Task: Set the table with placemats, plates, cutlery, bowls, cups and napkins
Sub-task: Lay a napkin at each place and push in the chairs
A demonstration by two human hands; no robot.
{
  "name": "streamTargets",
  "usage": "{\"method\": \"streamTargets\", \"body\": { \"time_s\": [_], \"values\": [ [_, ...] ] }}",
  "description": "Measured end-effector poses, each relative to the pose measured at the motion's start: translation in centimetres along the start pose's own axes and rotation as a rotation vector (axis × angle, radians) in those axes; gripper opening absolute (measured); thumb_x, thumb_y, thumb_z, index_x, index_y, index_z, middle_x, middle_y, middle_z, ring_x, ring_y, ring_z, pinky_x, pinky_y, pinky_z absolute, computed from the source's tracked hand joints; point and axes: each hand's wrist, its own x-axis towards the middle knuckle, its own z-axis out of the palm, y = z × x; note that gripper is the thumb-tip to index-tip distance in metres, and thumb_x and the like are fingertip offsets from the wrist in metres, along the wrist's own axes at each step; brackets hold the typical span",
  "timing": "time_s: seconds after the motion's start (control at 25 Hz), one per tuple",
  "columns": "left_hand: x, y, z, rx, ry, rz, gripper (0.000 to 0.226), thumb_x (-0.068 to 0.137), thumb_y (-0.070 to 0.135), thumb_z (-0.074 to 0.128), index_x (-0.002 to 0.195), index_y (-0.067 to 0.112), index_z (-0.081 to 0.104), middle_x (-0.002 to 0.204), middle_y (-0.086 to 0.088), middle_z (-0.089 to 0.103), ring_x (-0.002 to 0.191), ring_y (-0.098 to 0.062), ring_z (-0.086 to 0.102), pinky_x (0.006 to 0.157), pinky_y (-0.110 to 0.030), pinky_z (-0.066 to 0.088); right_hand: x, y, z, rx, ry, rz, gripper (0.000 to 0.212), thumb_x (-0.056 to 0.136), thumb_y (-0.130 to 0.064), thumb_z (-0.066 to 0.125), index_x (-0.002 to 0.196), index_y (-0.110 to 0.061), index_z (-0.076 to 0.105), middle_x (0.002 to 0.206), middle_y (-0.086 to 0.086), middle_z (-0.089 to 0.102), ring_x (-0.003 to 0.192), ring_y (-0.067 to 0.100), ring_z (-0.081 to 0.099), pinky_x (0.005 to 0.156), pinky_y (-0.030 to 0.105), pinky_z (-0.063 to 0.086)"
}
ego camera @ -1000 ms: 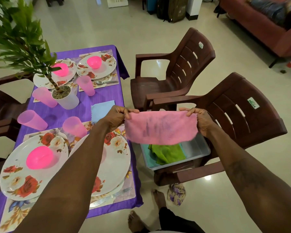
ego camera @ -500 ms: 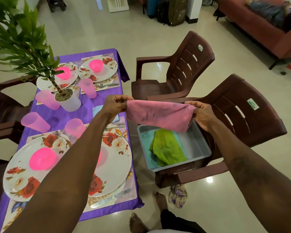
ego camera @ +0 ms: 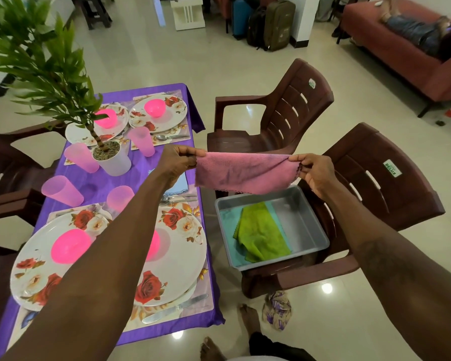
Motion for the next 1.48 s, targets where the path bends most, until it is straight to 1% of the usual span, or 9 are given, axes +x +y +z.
{"method": "streamTargets", "body": {
  "time_s": [0.12,0.2,0.4,0.84,1.08,1.2,1.28,1.4,1.48],
  "values": [
    [-0.2,0.5,0.4,0.007,0.033,0.017,0.033,0.09,-0.014,0.063,0.085,0.014,0.08,0.089,0.007,0.079,0.101,-0.019,0.072,0.083,-0.026,0.061,-0.1,0.5,0.3,-0.12,0.006,-0.077,0.009,0.083,-0.011,0.08,0.09,-0.006,0.075,0.09,0.012,0.074,0.085,0.025,0.069,0.085,0.042,0.057],
    [-0.4,0.7,1.5,0.062,0.089,0.031,0.034,0.085,-0.011,0.066,0.083,0.019,0.081,0.087,0.005,0.079,0.095,-0.016,0.073,0.082,-0.026,0.06,0.2,1.2,1.0,-0.329,0.099,-0.125,0.029,0.069,-0.017,0.092,0.09,-0.02,0.072,0.094,0.01,0.076,0.09,0.028,0.074,0.083,0.044,0.062],
    [-1.9,0.8,6.8,0.24,0.307,0.09,0.019,0.08,0.006,0.075,0.092,0.02,0.083,0.083,0.009,0.075,0.077,-0.002,0.069,0.077,-0.024,0.06,-1.1,1.6,6.1,-0.516,0.224,-0.22,0.038,0.069,-0.023,0.088,0.101,-0.033,0.07,0.097,-0.004,0.073,0.089,0.014,0.072,0.085,0.035,0.061],
    [-3.7,-0.8,11.8,0.137,0.279,0.136,0.017,0.082,0.011,0.082,0.096,0.02,0.08,0.087,0.009,0.077,0.08,-0.004,0.075,0.081,-0.031,0.064,-2.8,3.3,11.1,-0.313,-0.091,-0.188,0.034,0.087,0.002,0.071,0.119,-0.006,0.073,0.106,0.009,0.077,0.09,0.014,0.072,0.076,0.018,0.056],
    [-4.4,-0.1,10.4,-0.442,0.185,-0.156,0.041,0.084,-0.017,0.069,0.117,0.006,0.068,0.112,-0.018,0.075,0.106,-0.026,0.074,0.095,-0.041,0.06,-2.6,4.1,10.7,-0.231,-0.292,-0.108,0.044,0.087,-0.005,0.08,0.129,-0.007,0.068,0.116,0.008,0.076,0.107,0.018,0.072,0.091,0.033,0.059],
    [-4.2,0.2,7.5,-0.085,0.295,-0.066,0.054,0.083,-0.016,0.062,0.126,0.015,0.07,0.123,-0.004,0.073,0.119,-0.019,0.067,0.096,-0.034,0.058,-1.9,2.7,11.0,-0.143,-0.313,-0.044,0.026,0.092,0.001,0.066,0.113,-0.012,0.076,0.108,0.005,0.077,0.1,0.021,0.067,0.086,0.033,0.056],
    [-4.2,0.5,5.2,0.186,0.164,0.021,0.07,0.077,-0.012,0.06,0.132,0.032,0.066,0.145,0.004,0.059,0.136,-0.012,0.049,0.105,-0.031,0.044,-1.3,1.5,11.2,-0.091,-0.392,0.001,0.025,0.094,-0.002,0.059,0.106,-0.013,0.077,0.104,0.008,0.076,0.096,0.024,0.063,0.085,0.033,0.052],
    [-4.2,1.2,2.6,0.35,-0.059,0.045,0.055,0.081,0.007,0.076,0.126,0.038,0.07,0.16,0.0,0.042,0.15,-0.013,0.03,0.114,-0.038,0.028,-0.9,0.1,12.0,-0.034,-0.525,0.017,0.028,0.095,-0.005,0.049,0.106,-0.011,0.074,0.098,0.006,0.072,0.092,0.022,0.061,0.083,0.033,0.049],
    [-4.1,1.2,1.5,0.414,-0.079,0.09,0.035,0.081,0.015,0.082,0.114,0.027,0.077,0.146,-0.004,0.058,0.139,-0.014,0.048,0.113,-0.043,0.038,-0.9,-0.5,12.7,-0.044,-0.568,0.006,0.03,0.098,-0.004,0.045,0.106,-0.012,0.073,0.095,0.002,0.071,0.09,0.019,0.06,0.081,0.03,0.048]
  ]
}}
